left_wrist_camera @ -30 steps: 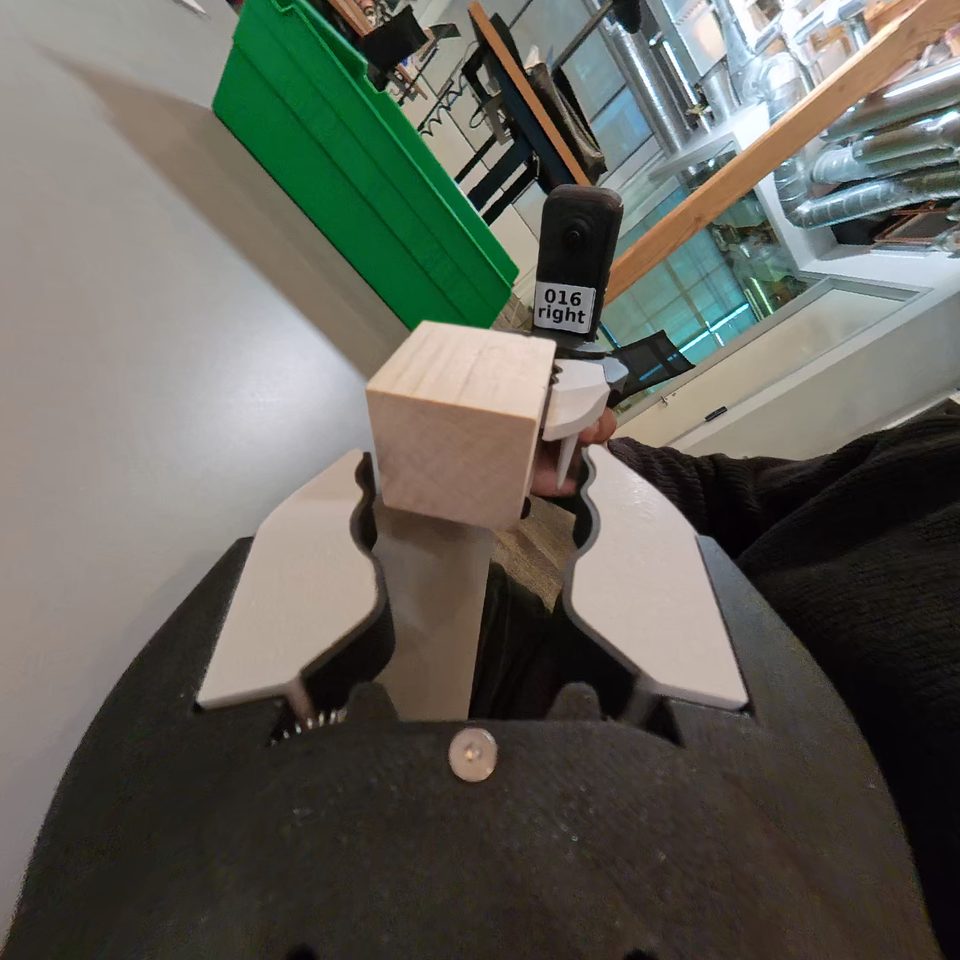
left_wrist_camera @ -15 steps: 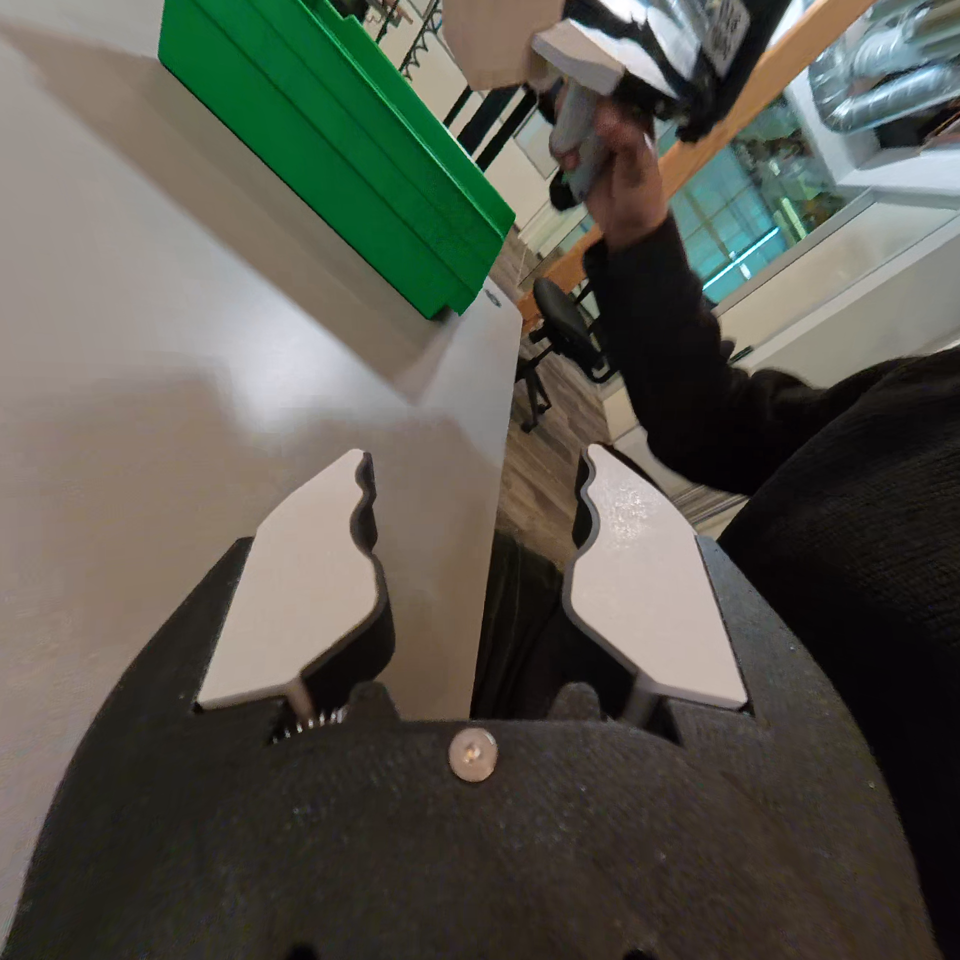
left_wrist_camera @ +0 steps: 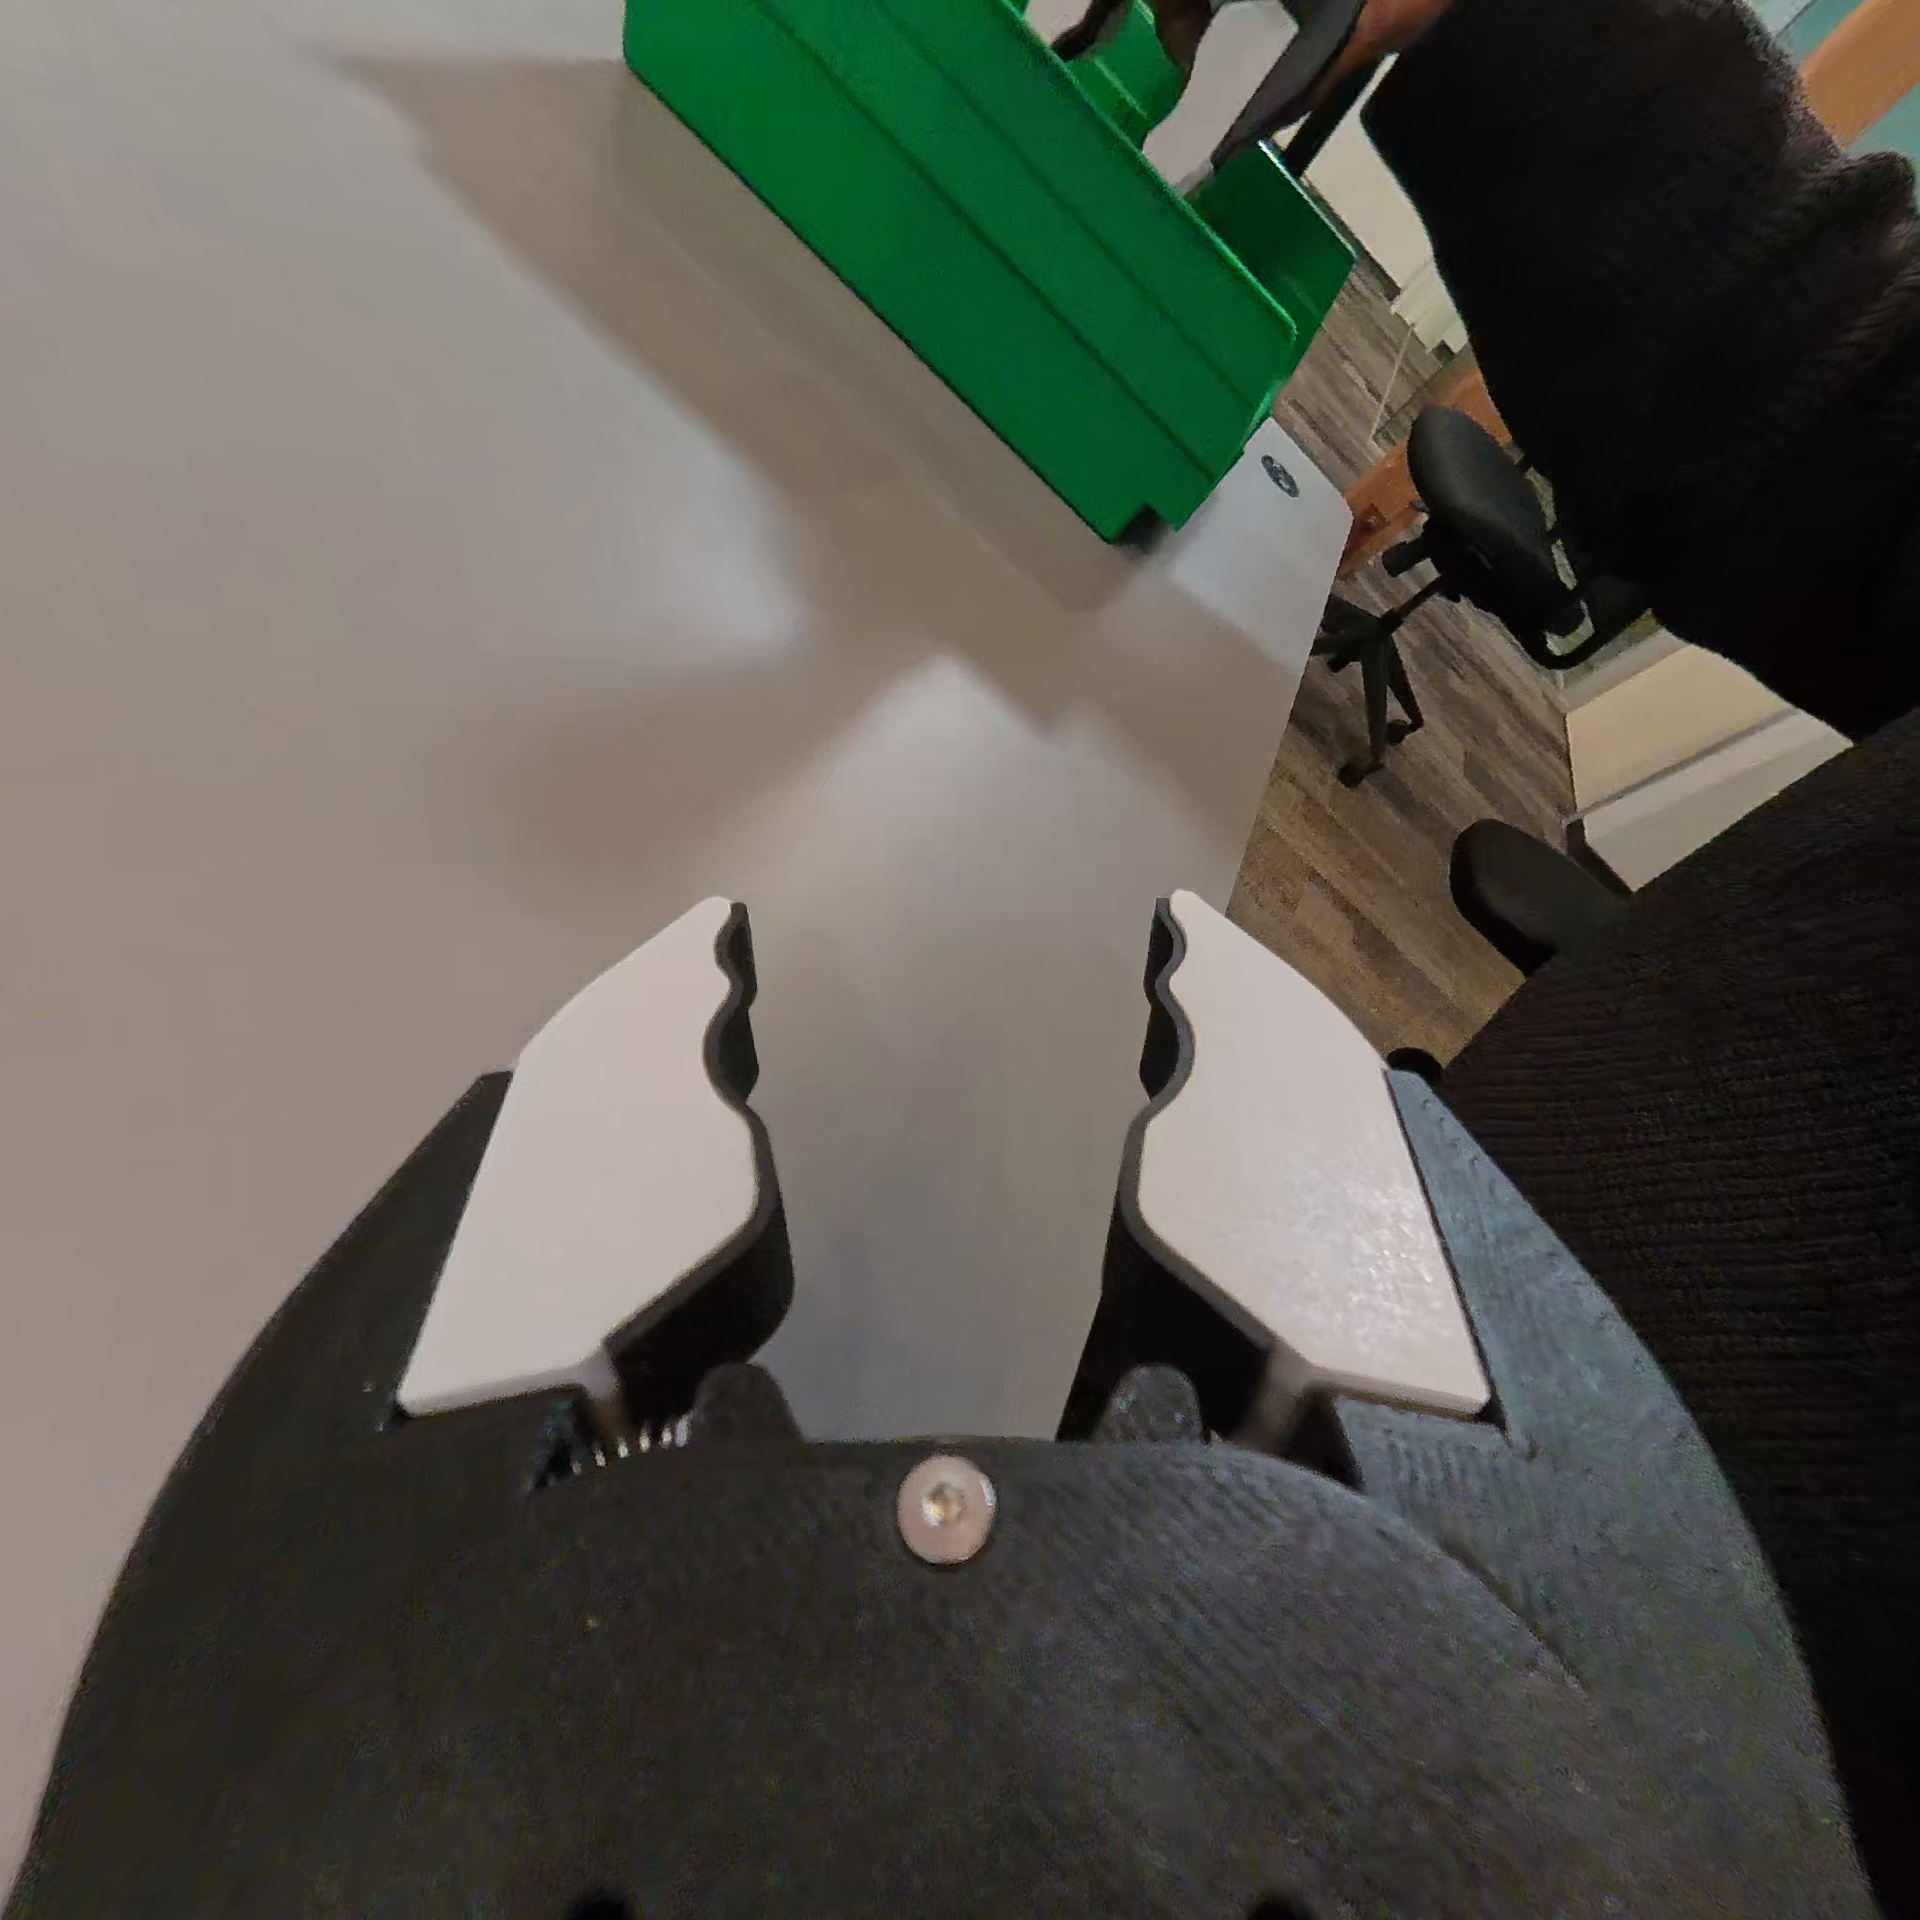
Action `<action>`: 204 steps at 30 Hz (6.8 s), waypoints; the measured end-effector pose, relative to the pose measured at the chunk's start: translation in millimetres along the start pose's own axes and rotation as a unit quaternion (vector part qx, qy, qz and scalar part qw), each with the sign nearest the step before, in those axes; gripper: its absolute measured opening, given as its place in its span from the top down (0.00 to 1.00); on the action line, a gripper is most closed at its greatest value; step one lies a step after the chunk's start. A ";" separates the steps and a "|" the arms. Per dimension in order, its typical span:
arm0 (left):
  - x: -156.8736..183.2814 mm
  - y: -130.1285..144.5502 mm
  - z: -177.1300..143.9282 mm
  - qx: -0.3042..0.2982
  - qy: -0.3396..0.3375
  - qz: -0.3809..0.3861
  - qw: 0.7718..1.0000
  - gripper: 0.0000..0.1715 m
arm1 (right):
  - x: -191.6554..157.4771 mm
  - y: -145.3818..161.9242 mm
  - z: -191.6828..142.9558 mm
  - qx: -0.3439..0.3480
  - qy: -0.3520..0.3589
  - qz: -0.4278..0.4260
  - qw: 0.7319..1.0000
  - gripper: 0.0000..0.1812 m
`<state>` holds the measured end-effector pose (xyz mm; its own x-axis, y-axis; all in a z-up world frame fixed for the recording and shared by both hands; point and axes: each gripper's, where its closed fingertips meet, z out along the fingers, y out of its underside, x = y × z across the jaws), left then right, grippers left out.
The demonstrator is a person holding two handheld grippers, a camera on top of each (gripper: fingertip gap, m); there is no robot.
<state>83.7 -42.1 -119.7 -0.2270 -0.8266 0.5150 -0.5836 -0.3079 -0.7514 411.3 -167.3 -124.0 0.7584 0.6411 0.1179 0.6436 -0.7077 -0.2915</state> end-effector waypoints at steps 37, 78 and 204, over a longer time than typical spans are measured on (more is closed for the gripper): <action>0.7 -10.0 -18.6 0.058 -0.006 -0.027 0.998 0.59 | -22.9 -130.1 -141.2 0.462 0.012 0.162 0.872 0.61; -316.2 4.4 -324.7 -0.460 -0.321 0.314 0.766 0.70 | -155.5 -298.2 -87.4 0.527 -0.186 0.364 0.745 0.65; 69.4 22.9 34.7 0.035 0.138 -0.075 0.987 0.69 | 9.8 43.1 14.1 -0.114 -0.008 -0.005 0.993 0.77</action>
<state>81.6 -122.9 -115.4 -0.3516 -0.6130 0.7075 -0.5741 -0.4558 -0.6802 444.9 -187.3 -148.8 0.7518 0.6511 0.1038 0.6585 -0.7495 -0.0680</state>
